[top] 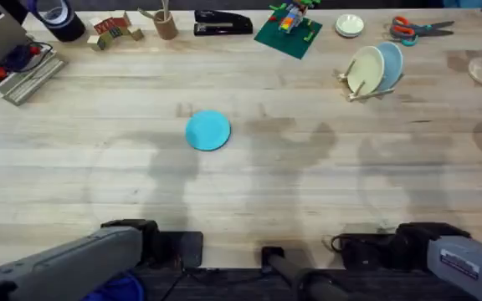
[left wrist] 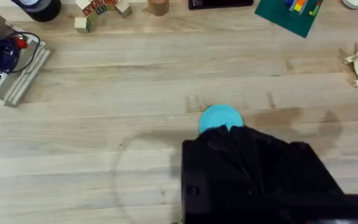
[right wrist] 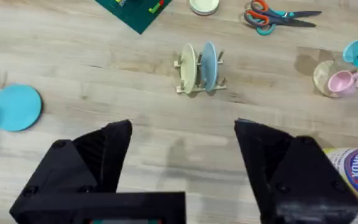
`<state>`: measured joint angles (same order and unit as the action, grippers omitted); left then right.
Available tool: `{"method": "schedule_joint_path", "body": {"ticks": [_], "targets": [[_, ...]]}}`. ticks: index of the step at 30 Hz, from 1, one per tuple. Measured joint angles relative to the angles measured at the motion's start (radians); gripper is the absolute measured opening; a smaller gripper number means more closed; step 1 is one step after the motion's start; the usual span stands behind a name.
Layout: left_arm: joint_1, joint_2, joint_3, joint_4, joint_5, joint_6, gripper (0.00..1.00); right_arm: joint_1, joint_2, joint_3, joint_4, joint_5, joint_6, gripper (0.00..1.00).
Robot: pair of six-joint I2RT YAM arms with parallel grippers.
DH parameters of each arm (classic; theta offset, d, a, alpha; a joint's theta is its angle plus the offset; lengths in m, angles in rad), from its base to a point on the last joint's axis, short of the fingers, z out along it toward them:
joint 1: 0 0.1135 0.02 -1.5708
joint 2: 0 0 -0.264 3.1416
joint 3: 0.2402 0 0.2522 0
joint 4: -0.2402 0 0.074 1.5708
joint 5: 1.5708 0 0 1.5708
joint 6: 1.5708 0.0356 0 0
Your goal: Pick up the plates from the table one by one and place each into a slot on the dish rack.
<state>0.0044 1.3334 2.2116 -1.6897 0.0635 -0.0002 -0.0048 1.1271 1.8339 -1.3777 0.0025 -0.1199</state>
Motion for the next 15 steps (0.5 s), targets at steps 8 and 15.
{"method": "schedule_joint_path", "body": {"ticks": [8,15], "targets": [[0.000,0.000,0.000,0.000,0.002,0.000,0.040,0.000,0.000,0.000,0.000,0.000,0.000,0.993],[0.000,0.003,0.000,0.000,0.099,0.000,0.039,0.000,0.000,0.000,0.000,0.000,0.000,0.993]]}}
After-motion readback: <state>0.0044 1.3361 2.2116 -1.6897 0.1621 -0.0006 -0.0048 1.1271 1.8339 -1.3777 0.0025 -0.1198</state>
